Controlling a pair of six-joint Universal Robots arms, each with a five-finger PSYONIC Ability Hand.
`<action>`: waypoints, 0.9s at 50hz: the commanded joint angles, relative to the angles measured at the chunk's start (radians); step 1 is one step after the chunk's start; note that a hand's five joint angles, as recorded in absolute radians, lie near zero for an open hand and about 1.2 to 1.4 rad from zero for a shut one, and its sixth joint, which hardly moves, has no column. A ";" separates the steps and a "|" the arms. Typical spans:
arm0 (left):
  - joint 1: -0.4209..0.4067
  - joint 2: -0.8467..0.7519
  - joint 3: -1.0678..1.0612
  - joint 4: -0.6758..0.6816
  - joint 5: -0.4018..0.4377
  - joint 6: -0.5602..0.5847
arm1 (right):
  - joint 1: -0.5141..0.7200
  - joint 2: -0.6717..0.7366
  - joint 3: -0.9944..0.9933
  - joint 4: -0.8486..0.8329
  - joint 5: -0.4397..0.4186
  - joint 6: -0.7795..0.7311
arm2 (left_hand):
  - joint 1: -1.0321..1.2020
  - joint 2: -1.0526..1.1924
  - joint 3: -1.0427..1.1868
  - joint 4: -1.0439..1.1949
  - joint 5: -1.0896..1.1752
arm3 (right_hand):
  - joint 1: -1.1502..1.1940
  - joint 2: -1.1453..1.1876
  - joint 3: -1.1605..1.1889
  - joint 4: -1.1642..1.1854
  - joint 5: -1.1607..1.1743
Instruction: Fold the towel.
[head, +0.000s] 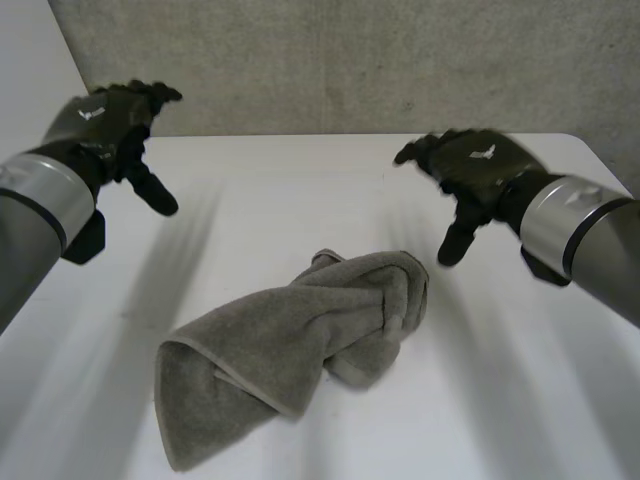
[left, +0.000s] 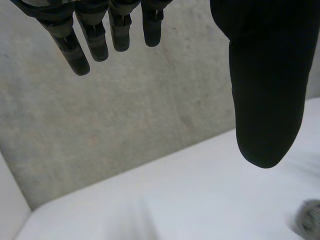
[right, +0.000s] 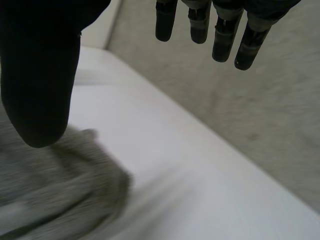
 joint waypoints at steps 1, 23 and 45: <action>0.031 0.000 -0.123 -0.009 0.126 0.006 | 0.123 0.034 0.039 0.042 -0.044 0.067 | 0.060 0.055 0.056 0.056 0.033 | -0.006 0.003 0.006 -0.001 -0.014; 0.173 -0.027 -0.464 0.058 0.237 0.219 | 0.384 0.370 0.154 -0.391 0.082 0.220 | 0.078 0.072 0.073 0.074 0.051 | 0.145 0.153 0.157 0.150 0.137; 0.028 -0.216 -0.336 0.290 0.243 0.100 | 0.349 0.336 0.038 -0.531 0.214 0.097 | 1.222 1.217 1.218 1.219 1.195 | 1.216 1.224 1.228 1.221 1.208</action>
